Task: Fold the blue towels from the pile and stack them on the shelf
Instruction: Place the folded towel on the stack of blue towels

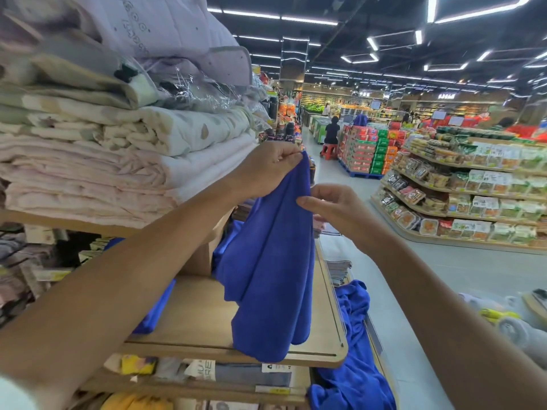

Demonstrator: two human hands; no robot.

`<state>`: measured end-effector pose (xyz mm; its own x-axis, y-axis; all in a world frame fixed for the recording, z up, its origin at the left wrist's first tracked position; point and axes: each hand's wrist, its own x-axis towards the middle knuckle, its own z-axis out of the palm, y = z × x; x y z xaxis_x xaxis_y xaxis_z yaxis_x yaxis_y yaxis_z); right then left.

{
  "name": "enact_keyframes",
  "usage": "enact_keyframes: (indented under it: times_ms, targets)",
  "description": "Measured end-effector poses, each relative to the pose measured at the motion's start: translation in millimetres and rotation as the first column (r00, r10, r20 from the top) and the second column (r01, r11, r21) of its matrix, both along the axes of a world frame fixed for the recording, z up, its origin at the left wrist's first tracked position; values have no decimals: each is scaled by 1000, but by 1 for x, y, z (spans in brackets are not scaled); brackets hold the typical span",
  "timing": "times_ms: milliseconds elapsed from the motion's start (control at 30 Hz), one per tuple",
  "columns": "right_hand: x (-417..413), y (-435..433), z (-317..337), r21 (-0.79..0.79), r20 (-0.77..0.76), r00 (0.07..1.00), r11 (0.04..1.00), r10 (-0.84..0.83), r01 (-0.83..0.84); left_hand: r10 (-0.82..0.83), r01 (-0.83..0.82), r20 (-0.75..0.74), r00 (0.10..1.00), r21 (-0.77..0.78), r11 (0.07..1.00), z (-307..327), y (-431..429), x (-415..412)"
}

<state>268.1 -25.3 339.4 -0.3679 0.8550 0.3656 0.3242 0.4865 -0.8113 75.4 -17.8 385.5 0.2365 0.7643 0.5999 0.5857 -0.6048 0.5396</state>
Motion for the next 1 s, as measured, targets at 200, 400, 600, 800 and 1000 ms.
enact_keyframes:
  times_ms: [200, 400, 600, 800, 1000]
  targets:
    - [12, -3, -23, -135, 160, 986, 991, 43, -21, 110, -118, 142, 984, 49, 992, 15, 9, -21]
    - [46, -5, -44, -184, 307, 950, 983, 50, 8, 192, -221, 209, 959, 124, 967, 25, 13, -43]
    - [81, -11, -52, -247, 205, 977, 969, 56, -4, 203, -237, 222, 954, 141, 961, 26, 12, -56]
    - [110, -11, -46, -308, 67, 996, 951, 56, -33, 240, -282, 248, 939, 150, 948, 9, -6, -65]
    - [115, -7, -58, 81, 406, 903, 990, -140, 117, 190, -246, 370, 909, 110, 963, -48, -56, -69]
